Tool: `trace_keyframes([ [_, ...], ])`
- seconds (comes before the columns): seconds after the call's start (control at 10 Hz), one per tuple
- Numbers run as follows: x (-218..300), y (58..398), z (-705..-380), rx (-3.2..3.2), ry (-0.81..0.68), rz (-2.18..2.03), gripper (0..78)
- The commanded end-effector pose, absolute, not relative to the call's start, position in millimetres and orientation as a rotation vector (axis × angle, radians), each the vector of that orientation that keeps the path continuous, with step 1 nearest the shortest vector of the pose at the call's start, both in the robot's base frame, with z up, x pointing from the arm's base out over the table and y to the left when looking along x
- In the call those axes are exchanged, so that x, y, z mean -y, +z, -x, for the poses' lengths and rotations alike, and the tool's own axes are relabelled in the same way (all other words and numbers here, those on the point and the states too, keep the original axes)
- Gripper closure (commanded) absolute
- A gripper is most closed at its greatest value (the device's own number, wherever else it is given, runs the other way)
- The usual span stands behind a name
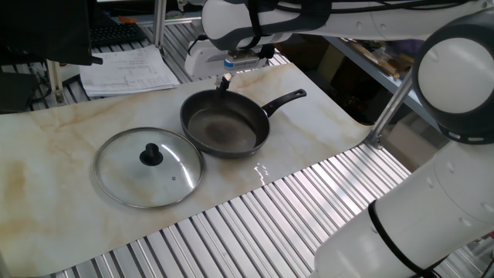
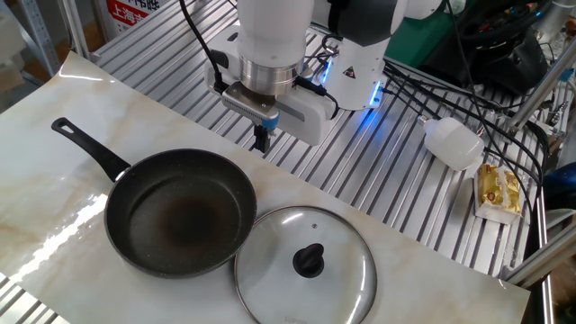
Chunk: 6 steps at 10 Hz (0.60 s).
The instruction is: Cover the pot with the lid
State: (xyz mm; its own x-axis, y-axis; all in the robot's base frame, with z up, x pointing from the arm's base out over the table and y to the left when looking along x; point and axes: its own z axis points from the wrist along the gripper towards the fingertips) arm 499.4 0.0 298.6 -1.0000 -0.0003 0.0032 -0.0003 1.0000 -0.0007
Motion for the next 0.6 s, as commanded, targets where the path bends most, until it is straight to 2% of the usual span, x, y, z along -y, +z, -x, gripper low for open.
trace_keyframes([
  [0.1, 0.0, 298.6, -499.3, 3.183, 0.010, -0.062, 77.6],
  [0.6, -0.3, 298.3, -498.4, 3.174, 0.044, -0.084, 77.6],
])
